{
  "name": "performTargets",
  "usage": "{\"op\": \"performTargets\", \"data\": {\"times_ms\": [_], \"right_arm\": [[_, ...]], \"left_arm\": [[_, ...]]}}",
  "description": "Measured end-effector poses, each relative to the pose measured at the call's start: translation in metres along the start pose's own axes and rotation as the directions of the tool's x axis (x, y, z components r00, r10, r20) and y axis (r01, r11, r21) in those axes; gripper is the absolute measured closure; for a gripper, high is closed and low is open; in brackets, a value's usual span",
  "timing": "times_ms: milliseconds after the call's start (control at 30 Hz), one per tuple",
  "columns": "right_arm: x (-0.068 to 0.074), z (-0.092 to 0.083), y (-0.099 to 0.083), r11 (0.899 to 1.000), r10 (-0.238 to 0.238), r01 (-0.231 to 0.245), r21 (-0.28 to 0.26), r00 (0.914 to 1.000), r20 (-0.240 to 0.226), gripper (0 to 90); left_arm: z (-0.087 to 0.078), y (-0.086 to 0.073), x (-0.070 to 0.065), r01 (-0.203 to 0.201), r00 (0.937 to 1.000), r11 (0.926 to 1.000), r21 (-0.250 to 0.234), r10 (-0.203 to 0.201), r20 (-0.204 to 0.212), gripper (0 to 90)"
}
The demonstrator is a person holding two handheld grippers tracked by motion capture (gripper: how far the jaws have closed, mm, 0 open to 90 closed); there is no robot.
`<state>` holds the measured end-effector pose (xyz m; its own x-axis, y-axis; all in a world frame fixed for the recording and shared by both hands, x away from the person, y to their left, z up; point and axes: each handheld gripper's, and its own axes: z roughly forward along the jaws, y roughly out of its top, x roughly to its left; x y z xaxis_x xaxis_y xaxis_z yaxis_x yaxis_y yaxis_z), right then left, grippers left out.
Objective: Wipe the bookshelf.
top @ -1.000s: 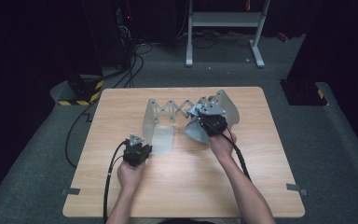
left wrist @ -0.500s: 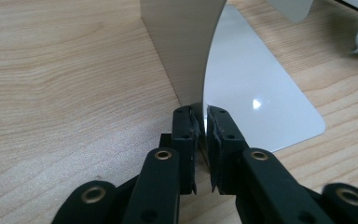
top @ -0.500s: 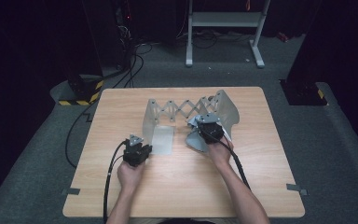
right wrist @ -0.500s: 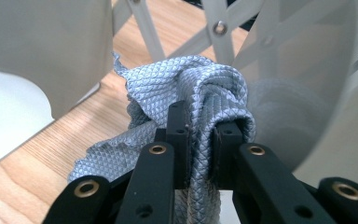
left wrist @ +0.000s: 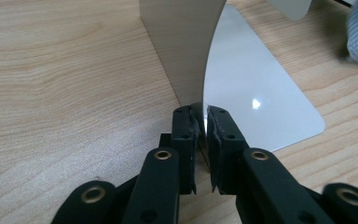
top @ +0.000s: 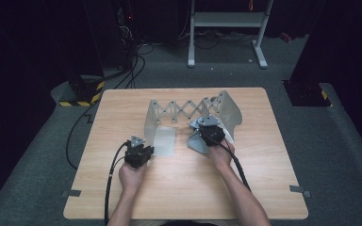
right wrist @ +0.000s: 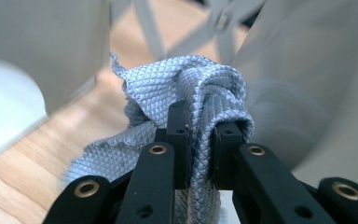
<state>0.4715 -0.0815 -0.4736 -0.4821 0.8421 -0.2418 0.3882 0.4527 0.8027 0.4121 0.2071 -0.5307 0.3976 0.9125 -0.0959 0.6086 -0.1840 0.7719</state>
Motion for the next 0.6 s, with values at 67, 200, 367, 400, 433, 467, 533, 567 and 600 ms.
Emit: {"op": "performTargets", "data": {"times_ms": [67,200,367,400,433,467,533,567,600], "right_arm": [[-0.003,-0.011,0.009,0.999,-0.003,0.004,-0.036,0.9999,0.011,81.6],[-0.007,-0.023,0.03,0.996,-0.018,0.021,-0.087,0.9994,0.03,81.7],[-0.004,-0.019,0.056,0.994,-0.065,0.07,-0.082,0.9961,0.059,81.9],[-0.003,-0.018,0.058,0.994,-0.063,0.067,-0.082,0.9963,0.059,81.9],[-0.001,-0.016,0.06,0.995,-0.062,0.066,-0.078,0.9963,0.06,81.9],[0.0,-0.013,0.06,0.995,-0.063,0.068,-0.076,0.9964,0.057,81.9],[0.003,-0.007,0.058,0.996,-0.073,0.076,-0.055,0.9958,0.055,81.9],[0.004,-0.004,0.056,0.996,-0.078,0.08,-0.041,0.9955,0.053,81.9],[0.005,-0.002,0.054,0.996,-0.077,0.079,-0.028,0.9958,0.049,81.9]], "left_arm": [[0.0,0.0,0.0,0.003,1.0,1.0,0.0,-0.003,0.0,81.3],[0.0,0.0,0.0,0.004,1.0,1.0,0.0,-0.004,0.0,81.3],[0.0,0.0,0.0,0.007,1.0,1.0,-0.002,-0.007,0.001,81.3],[0.0,0.0,0.0,0.006,1.0,1.0,-0.002,-0.006,0.001,81.3],[0.0,0.0,0.0,0.006,1.0,1.0,-0.002,-0.006,0.001,81.3],[0.0,0.0,0.0,0.006,1.0,1.0,-0.001,-0.006,0.002,81.3],[0.0,0.0,0.0,0.007,1.0,1.0,-0.001,-0.007,0.003,81.3],[0.0,0.0,0.0,0.007,1.0,1.0,0.0,-0.007,0.003,81.3],[0.0,0.0,0.0,0.007,1.0,1.0,-0.001,-0.007,0.003,81.3]]}}
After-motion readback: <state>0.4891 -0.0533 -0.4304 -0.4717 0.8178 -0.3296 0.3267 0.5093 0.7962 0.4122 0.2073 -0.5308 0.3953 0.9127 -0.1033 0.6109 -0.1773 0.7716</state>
